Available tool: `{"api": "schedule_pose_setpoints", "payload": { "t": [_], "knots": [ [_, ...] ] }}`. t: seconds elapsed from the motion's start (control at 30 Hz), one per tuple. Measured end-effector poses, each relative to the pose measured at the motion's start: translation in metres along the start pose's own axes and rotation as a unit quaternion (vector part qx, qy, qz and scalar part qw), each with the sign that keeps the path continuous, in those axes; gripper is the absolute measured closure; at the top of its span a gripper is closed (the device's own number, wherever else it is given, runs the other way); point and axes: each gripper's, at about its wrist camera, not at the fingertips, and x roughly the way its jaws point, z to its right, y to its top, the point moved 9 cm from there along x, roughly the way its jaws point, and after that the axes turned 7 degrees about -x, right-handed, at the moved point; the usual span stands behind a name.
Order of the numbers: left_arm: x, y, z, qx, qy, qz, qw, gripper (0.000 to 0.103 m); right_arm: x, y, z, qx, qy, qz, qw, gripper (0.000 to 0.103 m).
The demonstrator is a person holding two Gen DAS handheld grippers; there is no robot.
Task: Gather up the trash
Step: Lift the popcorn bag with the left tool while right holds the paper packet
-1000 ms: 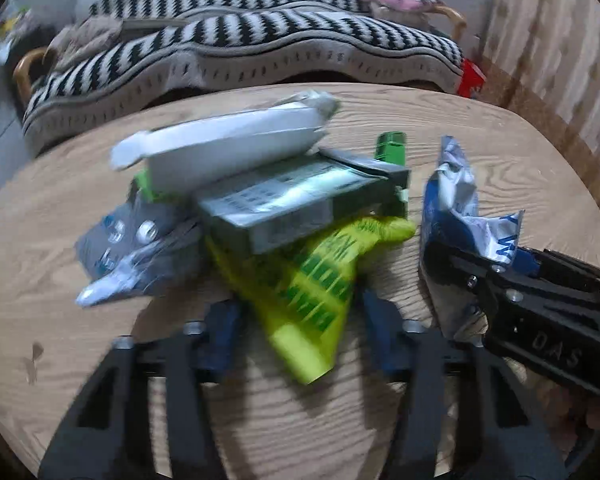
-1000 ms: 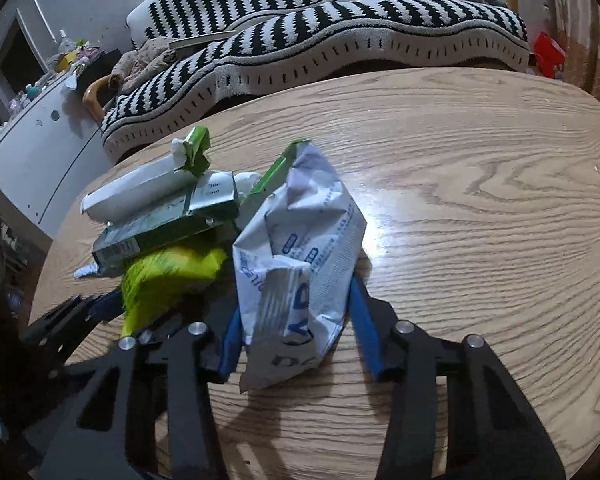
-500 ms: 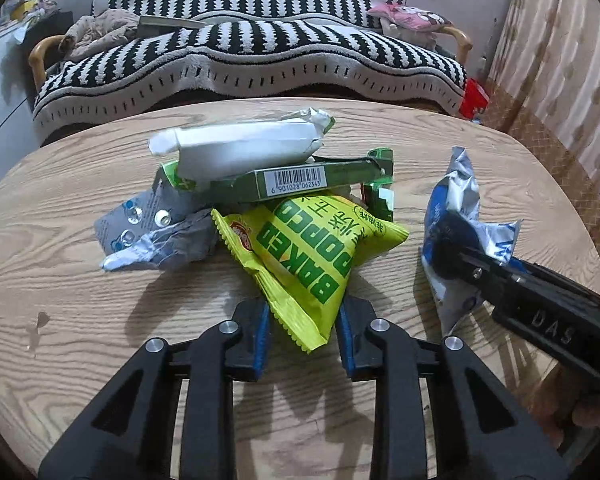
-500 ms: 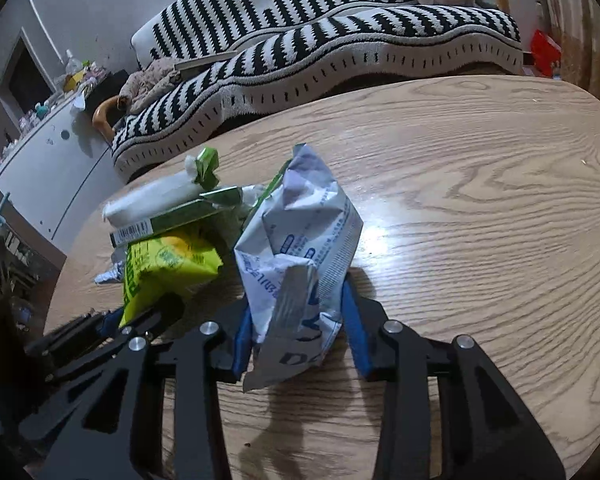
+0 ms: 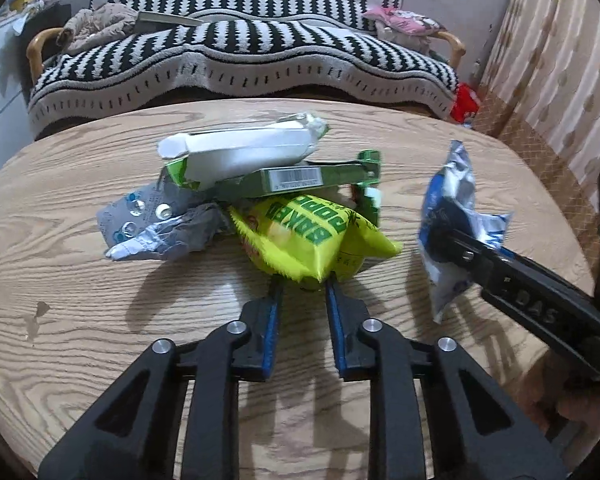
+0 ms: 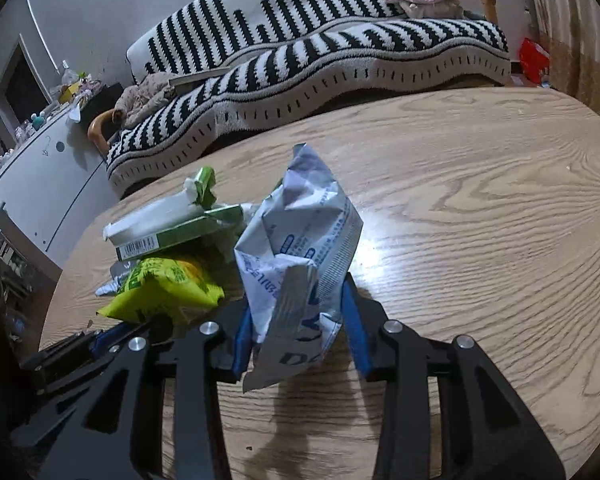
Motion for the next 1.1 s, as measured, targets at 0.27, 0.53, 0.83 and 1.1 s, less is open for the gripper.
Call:
{"api": "schedule_pose_setpoints", "payload": {
  "t": [0.27,0.53,0.83,1.1],
  "knots": [
    [-0.007,-0.008,0.012,0.008,-0.012,-0.002,0.9999,0.103,-0.009,-0.001,-0.001,0.01,0.01,0.002,1.0,0.064],
    [-0.021,-0.012,0.018,-0.004,-0.011,0.034,0.9993,0.006,-0.023,0.0,0.019,0.036,0.005,0.014,0.999,0.063],
    [0.017,0.005,0.008,-0.079,0.034,0.004,0.9963,0.007,-0.022,-0.001,0.036,0.061,0.007,0.008,0.998,0.062],
    [0.035,0.014,-0.001,-0.082,0.033,-0.005,0.9961,0.059,-0.011,-0.003,0.045,0.073,0.008,-0.009,0.997,0.062]
  ]
}}
